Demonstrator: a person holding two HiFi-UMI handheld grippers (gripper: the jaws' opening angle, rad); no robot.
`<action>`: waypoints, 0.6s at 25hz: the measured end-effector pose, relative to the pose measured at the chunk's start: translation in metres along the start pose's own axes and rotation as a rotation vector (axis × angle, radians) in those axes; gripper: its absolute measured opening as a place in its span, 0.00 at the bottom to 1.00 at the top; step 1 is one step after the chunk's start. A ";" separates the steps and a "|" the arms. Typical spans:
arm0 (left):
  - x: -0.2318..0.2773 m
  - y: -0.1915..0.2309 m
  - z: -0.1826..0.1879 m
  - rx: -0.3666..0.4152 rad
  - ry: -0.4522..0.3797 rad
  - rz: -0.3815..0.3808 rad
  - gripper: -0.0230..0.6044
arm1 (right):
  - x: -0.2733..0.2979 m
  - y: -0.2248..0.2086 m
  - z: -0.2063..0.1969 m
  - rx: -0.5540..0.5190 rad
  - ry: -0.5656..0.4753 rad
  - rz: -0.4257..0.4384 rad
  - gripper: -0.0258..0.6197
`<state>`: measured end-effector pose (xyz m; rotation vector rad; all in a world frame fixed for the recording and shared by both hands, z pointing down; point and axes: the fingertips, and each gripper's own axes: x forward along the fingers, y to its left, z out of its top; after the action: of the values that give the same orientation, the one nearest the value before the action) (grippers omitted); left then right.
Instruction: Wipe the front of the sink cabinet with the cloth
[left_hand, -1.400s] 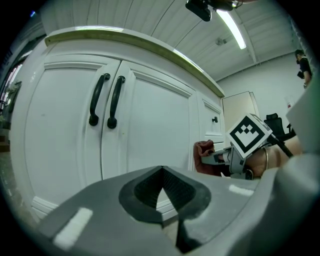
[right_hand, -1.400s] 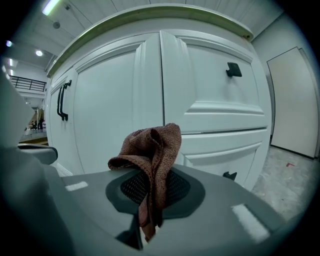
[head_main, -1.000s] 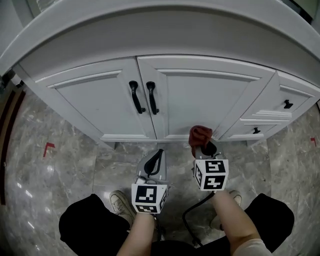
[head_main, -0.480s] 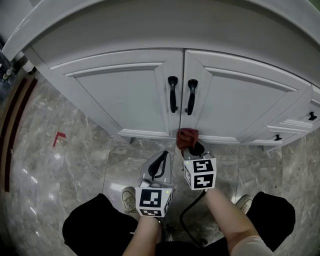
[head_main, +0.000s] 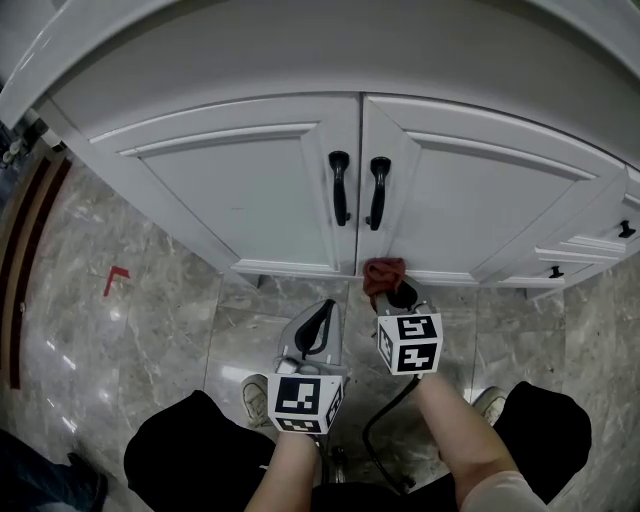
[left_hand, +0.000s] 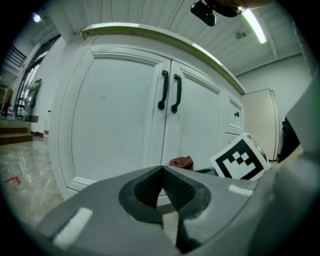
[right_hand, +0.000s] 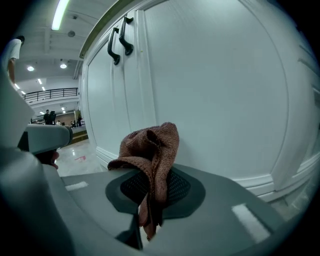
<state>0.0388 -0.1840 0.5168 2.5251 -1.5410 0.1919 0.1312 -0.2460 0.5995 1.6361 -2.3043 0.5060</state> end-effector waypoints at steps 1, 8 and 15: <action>0.002 -0.005 -0.001 0.010 0.004 -0.010 0.04 | -0.003 -0.008 0.000 0.008 0.001 -0.019 0.17; 0.017 -0.034 0.009 0.019 -0.010 -0.055 0.04 | -0.025 -0.058 -0.001 0.047 0.010 -0.101 0.17; 0.033 -0.071 0.010 0.039 -0.008 -0.118 0.04 | -0.050 -0.110 -0.008 0.078 0.013 -0.182 0.17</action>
<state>0.1174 -0.1825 0.5072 2.6405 -1.3987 0.1969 0.2515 -0.2333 0.6004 1.8505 -2.1243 0.5686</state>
